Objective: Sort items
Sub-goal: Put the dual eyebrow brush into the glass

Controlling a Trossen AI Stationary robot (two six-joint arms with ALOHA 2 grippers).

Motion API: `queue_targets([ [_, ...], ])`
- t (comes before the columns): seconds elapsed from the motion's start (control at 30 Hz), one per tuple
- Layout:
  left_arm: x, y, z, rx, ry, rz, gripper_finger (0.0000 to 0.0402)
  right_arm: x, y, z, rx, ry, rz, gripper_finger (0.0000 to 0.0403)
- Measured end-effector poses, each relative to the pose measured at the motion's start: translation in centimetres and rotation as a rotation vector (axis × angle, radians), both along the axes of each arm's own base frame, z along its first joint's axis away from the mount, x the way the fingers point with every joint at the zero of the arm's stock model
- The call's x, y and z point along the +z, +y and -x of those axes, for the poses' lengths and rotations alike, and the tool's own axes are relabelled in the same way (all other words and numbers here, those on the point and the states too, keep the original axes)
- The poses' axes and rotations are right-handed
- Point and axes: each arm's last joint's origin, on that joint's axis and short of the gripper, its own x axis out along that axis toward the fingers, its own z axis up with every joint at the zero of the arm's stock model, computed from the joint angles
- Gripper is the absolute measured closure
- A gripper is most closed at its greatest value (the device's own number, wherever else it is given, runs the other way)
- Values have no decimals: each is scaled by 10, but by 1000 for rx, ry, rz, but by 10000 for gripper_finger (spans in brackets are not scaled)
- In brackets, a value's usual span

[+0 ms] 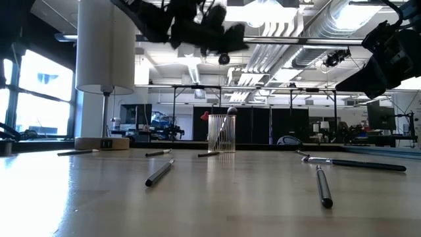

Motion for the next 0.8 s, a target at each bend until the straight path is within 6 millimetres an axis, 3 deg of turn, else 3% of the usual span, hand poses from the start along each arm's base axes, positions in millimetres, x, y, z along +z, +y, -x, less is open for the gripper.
queue_targets([
  [0.1, 20, -26, -10, -59, 8, -8, 237, 0, 0, 0, 4, 0, -1, 391],
  [0.23, 30, -62, -24, -151, 105, 12, 237, 0, 0, 0, 5, 0, -2, 391],
  [0.37, 49, -98, -28, -193, 123, 54, 237, 0, 0, 0, 5, 0, -2, 391],
  [0.57, 38, -141, -29, -162, 163, 251, 237, 0, 0, 0, 5, 0, -2, 391],
  [0.8, 16, -190, -17, -105, 211, 636, 257, 0, 0, 0, 5, 0, -2, 391],
])
